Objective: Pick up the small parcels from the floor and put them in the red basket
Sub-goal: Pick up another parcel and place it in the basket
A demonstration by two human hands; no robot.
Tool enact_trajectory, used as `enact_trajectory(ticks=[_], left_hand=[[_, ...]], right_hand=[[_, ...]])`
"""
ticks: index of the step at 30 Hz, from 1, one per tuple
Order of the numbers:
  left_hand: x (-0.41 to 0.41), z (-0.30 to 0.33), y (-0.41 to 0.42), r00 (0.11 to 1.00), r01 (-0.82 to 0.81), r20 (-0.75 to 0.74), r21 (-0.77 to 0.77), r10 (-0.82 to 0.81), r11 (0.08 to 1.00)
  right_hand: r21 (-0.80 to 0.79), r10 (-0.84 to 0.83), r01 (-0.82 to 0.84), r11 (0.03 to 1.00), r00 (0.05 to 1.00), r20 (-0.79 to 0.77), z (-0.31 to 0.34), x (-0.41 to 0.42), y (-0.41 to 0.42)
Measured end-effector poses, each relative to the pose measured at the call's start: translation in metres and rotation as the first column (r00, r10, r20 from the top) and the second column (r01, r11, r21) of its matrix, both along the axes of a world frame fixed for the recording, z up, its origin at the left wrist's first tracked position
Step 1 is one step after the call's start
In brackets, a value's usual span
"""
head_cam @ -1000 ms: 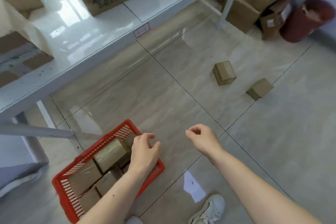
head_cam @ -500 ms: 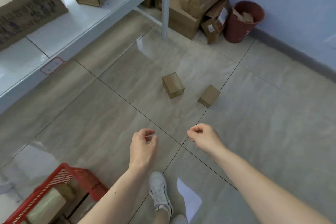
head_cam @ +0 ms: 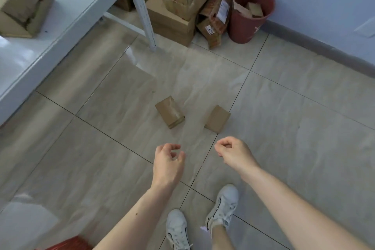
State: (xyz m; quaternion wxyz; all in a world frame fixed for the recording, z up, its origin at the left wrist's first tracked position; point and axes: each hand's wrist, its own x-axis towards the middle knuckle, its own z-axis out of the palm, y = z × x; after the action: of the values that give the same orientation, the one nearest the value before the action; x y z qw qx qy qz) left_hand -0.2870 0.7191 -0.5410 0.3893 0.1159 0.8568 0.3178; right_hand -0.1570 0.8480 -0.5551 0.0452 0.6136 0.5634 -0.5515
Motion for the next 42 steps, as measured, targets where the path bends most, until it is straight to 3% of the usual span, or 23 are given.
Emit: enact_trajectory(ticks=[9, 18, 27, 32, 37, 42], left_hand=[[0.016, -0.061, 0.114, 0.993, 0.098, 0.065, -0.048, -0.095, 0.994], [0.023, -0.184, 0.179, 0.968, 0.233, 0.114, -0.093, -0.222, 0.968], [0.016, -0.299, 0.218, 0.960, 0.239, 0.179, -0.116, -0.217, 0.964], [0.009, -0.346, 0.234, 0.947, 0.266, 0.228, -0.160, -0.227, 0.951], [0.009, -0.355, 0.241, 0.926, 0.323, 0.268, -0.196, -0.266, 0.926], [0.004, -0.305, 0.244, 0.945, 0.230, 0.268, -0.142, -0.187, 0.963]], right_hand=[[-0.058, -0.049, 0.054, 0.997, 0.996, 0.081, -0.076, 0.013, 0.096], [-0.066, -0.053, 0.061, 0.996, 0.992, 0.110, -0.185, 0.009, 0.138], [-0.220, 0.017, 0.025, 0.975, 0.982, 0.188, -0.303, -0.003, 0.172], [-0.299, -0.031, 0.084, 0.951, 0.984, 0.178, -0.352, -0.014, 0.182], [-0.316, -0.154, 0.190, 0.930, 0.979, 0.133, -0.355, -0.024, 0.189], [-0.218, -0.159, 0.177, 0.960, 0.983, 0.095, -0.309, -0.037, 0.192]])
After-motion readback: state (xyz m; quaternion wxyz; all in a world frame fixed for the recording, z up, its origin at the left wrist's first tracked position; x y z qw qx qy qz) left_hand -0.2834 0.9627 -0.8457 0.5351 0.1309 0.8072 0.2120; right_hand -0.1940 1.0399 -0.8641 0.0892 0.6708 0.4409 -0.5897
